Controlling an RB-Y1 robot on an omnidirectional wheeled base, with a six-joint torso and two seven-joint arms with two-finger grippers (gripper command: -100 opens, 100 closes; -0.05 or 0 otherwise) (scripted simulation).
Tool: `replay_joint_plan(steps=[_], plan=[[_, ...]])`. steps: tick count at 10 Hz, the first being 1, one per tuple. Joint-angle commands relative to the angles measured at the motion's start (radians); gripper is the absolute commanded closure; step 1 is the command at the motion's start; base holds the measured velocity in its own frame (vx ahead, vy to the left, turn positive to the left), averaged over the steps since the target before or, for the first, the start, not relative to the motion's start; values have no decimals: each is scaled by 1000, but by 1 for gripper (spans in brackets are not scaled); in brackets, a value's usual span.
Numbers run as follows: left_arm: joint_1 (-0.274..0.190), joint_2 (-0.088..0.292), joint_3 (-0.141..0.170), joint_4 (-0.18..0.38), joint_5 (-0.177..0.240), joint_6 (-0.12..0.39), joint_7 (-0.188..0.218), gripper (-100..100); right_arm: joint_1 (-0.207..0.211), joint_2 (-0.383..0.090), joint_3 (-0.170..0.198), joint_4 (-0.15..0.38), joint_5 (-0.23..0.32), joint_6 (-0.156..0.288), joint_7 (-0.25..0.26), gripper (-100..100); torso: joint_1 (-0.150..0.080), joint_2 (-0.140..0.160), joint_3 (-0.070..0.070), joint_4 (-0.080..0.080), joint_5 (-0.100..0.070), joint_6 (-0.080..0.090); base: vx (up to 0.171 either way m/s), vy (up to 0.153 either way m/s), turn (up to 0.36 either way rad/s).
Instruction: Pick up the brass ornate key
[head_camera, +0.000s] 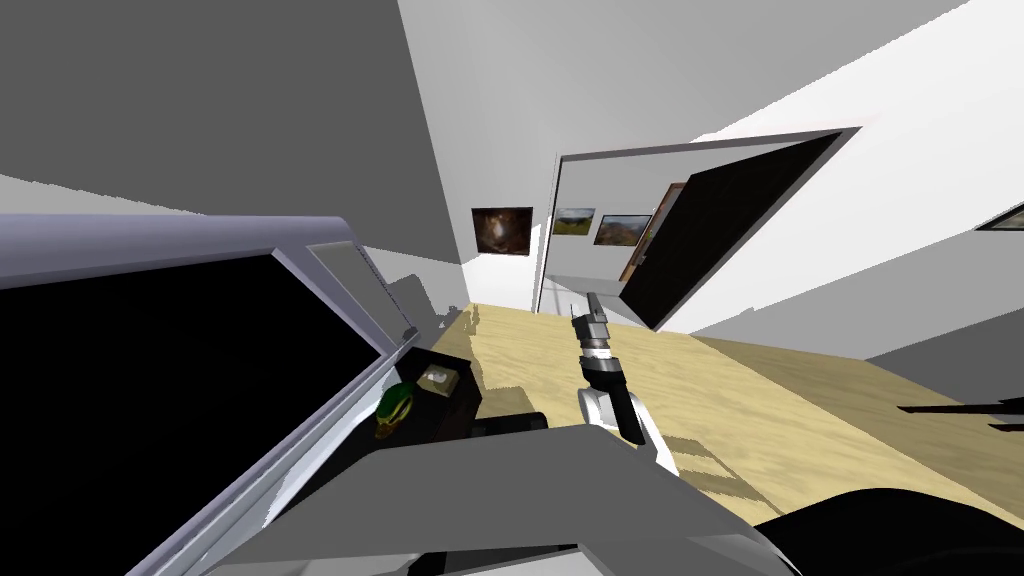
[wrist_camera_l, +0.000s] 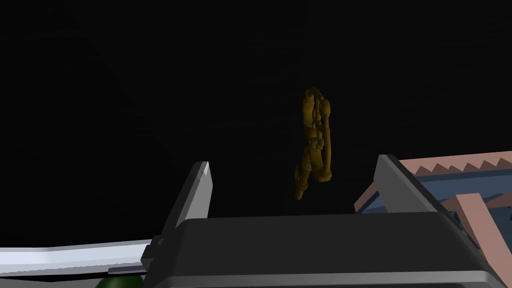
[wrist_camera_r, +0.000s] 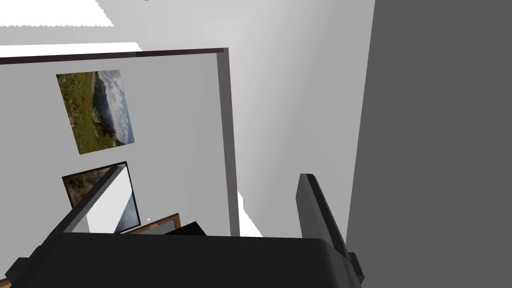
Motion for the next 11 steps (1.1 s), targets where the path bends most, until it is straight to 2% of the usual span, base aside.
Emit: replay_joint_plan(steps=[1,7,8,9,11], plan=[[-32,-3,4,30,-6,3,-2,-100,0,0,0,0,0,0,0,0,0,0,0,0,0,0,-47,15,-15],[-136,-11,16,120,-24,17,-5,-100,0,0,0,0,0,0,0,0,0,3,2,1,0,0,-51,11,-12],[-125,-10,14,106,-22,20,-4,-100,0,0,0,0,0,0,0,0,2,3,2,1,1,0,-19,2,-6],[-126,-10,14,107,-22,20,-4,100,0,0,0,0,0,0,0,0,3,2,1,1,2,-1,0,0,0],[-124,-10,14,109,-22,21,-4,100,0,0,0,0,0,0,0,0,3,1,1,2,2,0,-3,1,6]])
